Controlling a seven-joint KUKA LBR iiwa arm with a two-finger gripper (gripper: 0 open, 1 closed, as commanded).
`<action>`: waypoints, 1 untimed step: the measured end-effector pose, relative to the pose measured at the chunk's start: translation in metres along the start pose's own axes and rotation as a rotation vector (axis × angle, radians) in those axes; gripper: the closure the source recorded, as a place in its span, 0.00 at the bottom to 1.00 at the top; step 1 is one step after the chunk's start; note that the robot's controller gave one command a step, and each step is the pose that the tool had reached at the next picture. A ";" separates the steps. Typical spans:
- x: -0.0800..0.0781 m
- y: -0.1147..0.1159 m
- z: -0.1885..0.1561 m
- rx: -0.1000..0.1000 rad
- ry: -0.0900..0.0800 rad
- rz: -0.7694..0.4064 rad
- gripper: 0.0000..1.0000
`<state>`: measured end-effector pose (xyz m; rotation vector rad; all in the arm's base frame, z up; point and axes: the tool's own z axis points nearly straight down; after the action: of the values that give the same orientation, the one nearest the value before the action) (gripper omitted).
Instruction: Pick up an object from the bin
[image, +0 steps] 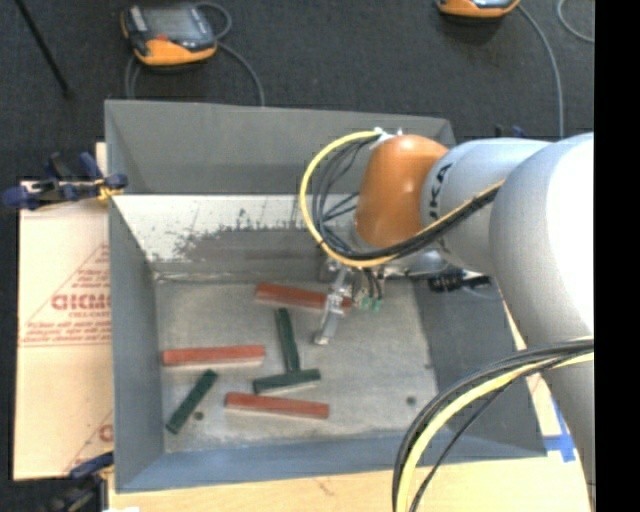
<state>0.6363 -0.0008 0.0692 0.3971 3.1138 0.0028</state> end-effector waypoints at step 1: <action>-0.001 -0.001 -0.002 0.001 -0.003 -0.001 1.00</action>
Offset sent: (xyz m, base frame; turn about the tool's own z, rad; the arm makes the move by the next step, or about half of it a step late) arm 0.0000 0.0000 0.0000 0.0000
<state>0.6368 -0.0016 0.0714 0.3953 3.1111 0.0013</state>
